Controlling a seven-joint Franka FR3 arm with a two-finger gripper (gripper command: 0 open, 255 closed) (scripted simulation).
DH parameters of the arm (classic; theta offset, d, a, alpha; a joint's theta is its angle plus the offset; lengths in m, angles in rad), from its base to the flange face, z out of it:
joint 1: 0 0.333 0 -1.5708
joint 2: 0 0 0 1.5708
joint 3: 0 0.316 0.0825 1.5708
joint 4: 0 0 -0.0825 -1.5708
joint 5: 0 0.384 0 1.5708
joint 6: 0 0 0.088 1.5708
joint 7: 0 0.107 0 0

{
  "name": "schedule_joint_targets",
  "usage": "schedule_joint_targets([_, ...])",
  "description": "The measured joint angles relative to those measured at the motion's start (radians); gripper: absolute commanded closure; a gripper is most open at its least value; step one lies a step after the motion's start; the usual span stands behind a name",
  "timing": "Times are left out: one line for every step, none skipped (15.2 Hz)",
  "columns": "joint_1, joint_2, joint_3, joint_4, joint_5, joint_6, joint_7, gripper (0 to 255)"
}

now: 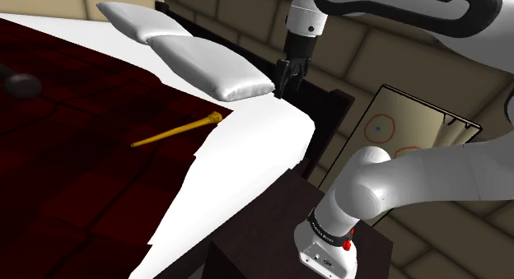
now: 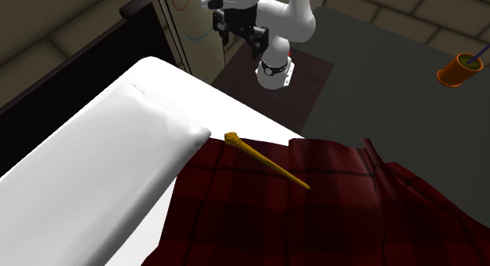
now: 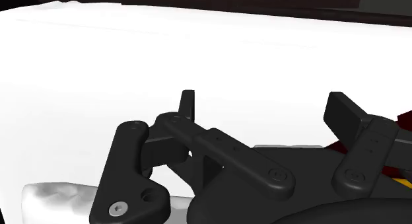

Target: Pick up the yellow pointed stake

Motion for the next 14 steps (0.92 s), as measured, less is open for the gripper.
schedule_joint_targets([0.0,0.0,0.0,0.0,0.0,0.0,0.0,0])
schedule_joint_targets([0.009,0.016,-0.004,0.003,-0.002,0.013,-0.021,0])
schedule_joint_targets([0.02,0.038,-0.016,0.004,-0.009,0.034,-0.06,0])
schedule_joint_targets([0.036,0.066,-0.025,0.011,-0.014,0.056,-0.103,0])
schedule_joint_targets([0.052,0.093,-0.035,0.013,-0.019,0.081,-0.15,0])
schedule_joint_targets([0.069,0.128,-0.043,0.02,-0.022,0.109,-0.197,0])
schedule_joint_targets([0.087,0.164,-0.05,0.029,-0.024,0.136,-0.244,0])
schedule_joint_targets([0.102,0.199,-0.061,0.046,-0.028,0.155,-0.296,0])
schedule_joint_targets([0.117,0.236,-0.071,0.061,-0.031,0.178,-0.35,0])
schedule_joint_targets([0.134,0.268,-0.075,0.074,-0.03,0.198,-0.398,0])
schedule_joint_targets([0.152,0.304,-0.078,0.085,-0.028,0.222,-0.444,0])
schedule_joint_targets([0.168,0.341,-0.081,0.103,-0.026,0.241,-0.491,0])
schedule_joint_targets([0.183,0.371,-0.085,0.113,-0.025,0.261,-0.541,0])
schedule_joint_targets([0.197,0.403,-0.089,0.126,-0.023,0.28,-0.592,0])
